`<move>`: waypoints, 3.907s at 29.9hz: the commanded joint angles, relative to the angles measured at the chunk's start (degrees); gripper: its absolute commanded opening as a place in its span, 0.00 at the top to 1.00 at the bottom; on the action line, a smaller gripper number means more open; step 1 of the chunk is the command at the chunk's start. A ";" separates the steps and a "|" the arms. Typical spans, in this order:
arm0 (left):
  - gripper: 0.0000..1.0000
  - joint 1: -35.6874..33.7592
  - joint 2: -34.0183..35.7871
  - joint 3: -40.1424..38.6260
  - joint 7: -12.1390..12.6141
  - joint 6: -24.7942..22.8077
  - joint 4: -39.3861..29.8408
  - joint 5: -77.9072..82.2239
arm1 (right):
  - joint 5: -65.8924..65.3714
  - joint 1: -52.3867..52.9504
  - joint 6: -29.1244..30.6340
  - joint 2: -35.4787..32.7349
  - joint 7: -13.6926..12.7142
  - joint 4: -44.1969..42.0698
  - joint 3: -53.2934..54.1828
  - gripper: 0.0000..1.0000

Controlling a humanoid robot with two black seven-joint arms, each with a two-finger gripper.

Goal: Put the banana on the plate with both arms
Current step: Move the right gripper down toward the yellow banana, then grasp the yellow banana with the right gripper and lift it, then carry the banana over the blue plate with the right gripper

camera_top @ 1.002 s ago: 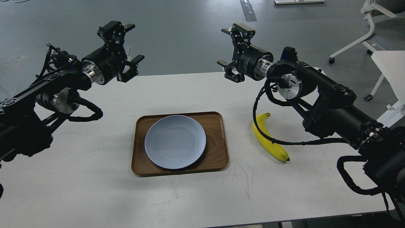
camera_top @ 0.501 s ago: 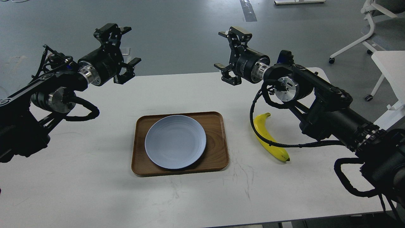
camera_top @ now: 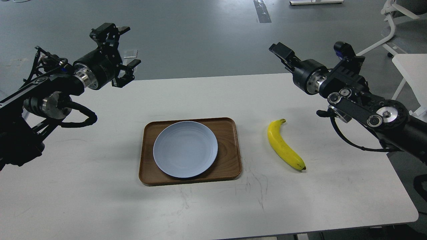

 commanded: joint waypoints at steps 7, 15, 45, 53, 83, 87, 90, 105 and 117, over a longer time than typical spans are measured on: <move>0.02 0.30 -0.46 0.17 -0.27 0.43 0.03 0.40 | 5.19 -2.23 -1.53 -8.97 4.17 4.17 -1.26 0.00; 0.02 0.13 -0.64 0.17 -0.27 0.51 -0.06 0.57 | 4.42 -2.84 -2.14 -11.53 6.28 5.84 -1.95 0.00; 0.02 0.21 -1.34 0.08 -1.14 0.78 -0.32 4.18 | -10.06 -0.73 -10.41 -3.44 -1.89 11.64 -32.27 0.00; 0.02 0.21 -1.08 0.08 -1.67 0.78 -0.32 4.18 | -11.49 -0.65 -10.32 -3.09 -1.89 11.64 -32.71 0.00; 0.02 0.21 -0.99 0.17 -1.67 1.04 -0.59 4.18 | -10.43 7.17 -7.60 -3.70 -1.54 18.13 -26.56 1.00; 0.02 0.13 -1.08 0.17 -1.67 1.66 -0.67 4.18 | -10.52 11.12 -7.51 0.77 0.13 19.55 -27.26 1.00; 0.02 0.13 -1.08 0.17 -1.67 1.66 -0.67 4.18 | -10.52 12.53 -7.42 3.32 0.66 19.55 -28.57 1.00; 0.02 0.13 0.50 0.08 -1.67 1.66 -0.67 4.09 | -10.61 11.74 -7.42 22.57 1.71 9.88 -33.68 1.00; 0.02 0.13 1.03 -0.18 -1.67 1.66 -0.85 4.09 | -10.26 11.57 -7.60 25.83 1.45 5.66 -36.23 0.98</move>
